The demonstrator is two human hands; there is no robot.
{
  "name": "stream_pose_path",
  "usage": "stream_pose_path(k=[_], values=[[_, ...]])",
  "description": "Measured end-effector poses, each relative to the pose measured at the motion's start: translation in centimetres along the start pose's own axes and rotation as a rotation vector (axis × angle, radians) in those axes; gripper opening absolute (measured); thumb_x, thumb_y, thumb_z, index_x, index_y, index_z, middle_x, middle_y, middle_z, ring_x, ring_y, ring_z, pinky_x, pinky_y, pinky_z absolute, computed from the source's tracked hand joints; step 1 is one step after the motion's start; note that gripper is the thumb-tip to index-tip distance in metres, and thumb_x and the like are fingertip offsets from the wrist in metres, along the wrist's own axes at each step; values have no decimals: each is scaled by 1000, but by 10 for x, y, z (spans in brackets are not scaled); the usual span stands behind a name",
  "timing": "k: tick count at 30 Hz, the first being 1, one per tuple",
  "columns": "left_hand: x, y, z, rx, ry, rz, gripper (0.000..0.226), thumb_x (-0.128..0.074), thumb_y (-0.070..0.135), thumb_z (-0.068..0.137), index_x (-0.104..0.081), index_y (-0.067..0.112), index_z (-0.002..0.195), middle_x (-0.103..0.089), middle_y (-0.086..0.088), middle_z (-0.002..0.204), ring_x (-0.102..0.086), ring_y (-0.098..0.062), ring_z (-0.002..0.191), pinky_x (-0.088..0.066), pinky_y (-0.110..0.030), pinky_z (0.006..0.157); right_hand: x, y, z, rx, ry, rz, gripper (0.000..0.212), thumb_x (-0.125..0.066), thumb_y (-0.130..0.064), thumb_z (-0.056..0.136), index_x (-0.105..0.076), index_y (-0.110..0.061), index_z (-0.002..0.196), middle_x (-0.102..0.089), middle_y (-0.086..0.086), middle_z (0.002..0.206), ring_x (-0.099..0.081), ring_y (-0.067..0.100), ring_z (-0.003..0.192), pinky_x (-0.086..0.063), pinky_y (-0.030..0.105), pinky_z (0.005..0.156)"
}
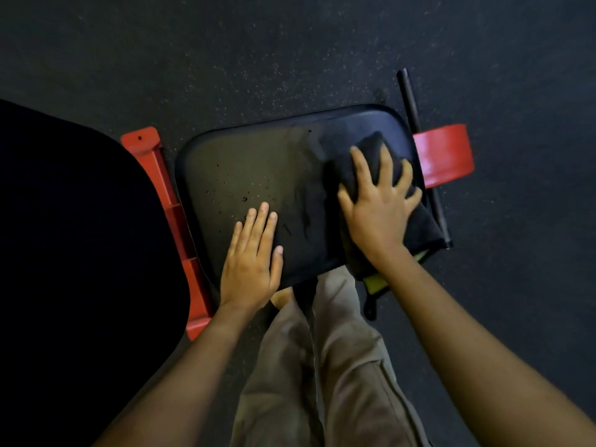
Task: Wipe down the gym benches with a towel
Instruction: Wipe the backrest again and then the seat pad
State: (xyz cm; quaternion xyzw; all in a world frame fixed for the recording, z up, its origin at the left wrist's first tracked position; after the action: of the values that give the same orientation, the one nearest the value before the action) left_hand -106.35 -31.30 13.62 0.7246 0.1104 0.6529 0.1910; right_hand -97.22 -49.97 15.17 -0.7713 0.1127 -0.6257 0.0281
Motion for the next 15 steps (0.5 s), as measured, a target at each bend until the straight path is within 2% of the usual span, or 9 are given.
stream_pose_path(k=[2, 3, 5, 7, 9, 10, 11, 13, 15], values=[[0, 0, 1, 5, 4, 5, 50, -38, 22, 94, -39, 0, 139, -32, -14, 149, -19, -22, 141, -7, -33, 118, -3, -19, 18, -42, -62, 38, 61, -44, -50, 94, -23, -38, 151, -15, 7, 160, -12, 44, 142, -16, 70, 104], [0, 0, 0, 10, 3, 7, 50, -38, 22, 94, -39, 0, 140, -31, -14, 149, -19, -22, 141, -7, -33, 118, -2, -27, 18, 26, -60, 29, 62, -43, -50, 94, -23, -37, 151, -16, 8, 160, -14, 44, 142, -17, 70, 104], [0, 0, -1, 11, -5, -7, 50, -38, 22, 94, -39, 1, 140, -30, -13, 150, -19, -23, 141, -7, -34, 118, -2, -32, -2, 282, -7, -35, 64, -42, -51, 89, -28, -34, 149, -28, 11, 155, -23, 44, 137, -25, 71, 100], [1, 0, 1, 8, -6, -8, 51, -38, 23, 94, -39, 1, 140, -30, -13, 150, -19, -23, 141, -7, -33, 118, -9, -21, -38, 555, -7, -120, 65, -41, -51, 84, -31, -34, 146, -31, 10, 152, -27, 41, 133, -32, 69, 96], [1, 0, 1, 12, -8, -5, 51, -38, 23, 94, -38, 1, 140, -30, -13, 150, -20, -24, 141, -7, -33, 118, -12, 5, -60, 700, -21, -182, 63, -44, -51, 82, -33, -36, 143, -30, 7, 150, -30, 38, 132, -36, 67, 96], [1, 0, 1, 11, -7, -7, 51, -38, 23, 94, -38, 1, 140, -31, -13, 150, -20, -24, 141, -7, -33, 118, -8, 18, -55, 669, -6, -188, 62, -45, -50, 82, -35, -36, 141, -31, 7, 149, -32, 38, 130, -38, 67, 95], [1, 0, 1, 12, -5, -9, 51, -38, 23, 94, -38, 1, 140, -31, -13, 150, -20, -24, 141, -7, -33, 118, -3, 28, -42, 562, 5, -171, 61, -45, -49, 81, -36, -36, 140, -34, 9, 148, -33, 38, 129, -39, 66, 94], [1, 0, 2, 20, 4, -4, 50, -38, 23, 94, -38, 1, 140, -30, -12, 150, -19, -23, 141, -7, -33, 118, 9, 33, -5, 233, 24, -58, 60, -44, -48, 84, -38, -35, 142, -37, 11, 149, -32, 43, 131, -36, 66, 94], [1, 1, 1, 19, 4, 2, 50, -38, 23, 94, -38, 1, 139, -29, -12, 149, -19, -22, 141, -7, -33, 118, 14, 20, 32, -38, 5, 31, 61, -45, -47, 89, -31, -37, 147, -26, 9, 156, -23, 43, 137, -28, 65, 100]])
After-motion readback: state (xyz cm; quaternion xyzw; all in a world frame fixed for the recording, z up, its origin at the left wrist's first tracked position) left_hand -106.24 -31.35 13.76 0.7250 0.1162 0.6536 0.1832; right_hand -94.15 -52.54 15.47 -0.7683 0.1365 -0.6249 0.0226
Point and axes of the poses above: each hand's wrist, its own z-axis towards the middle knuckle, its own x-axis out of the back of the hand, y = z × x, the point moved 6 cm from there along z, towards the middle knuckle
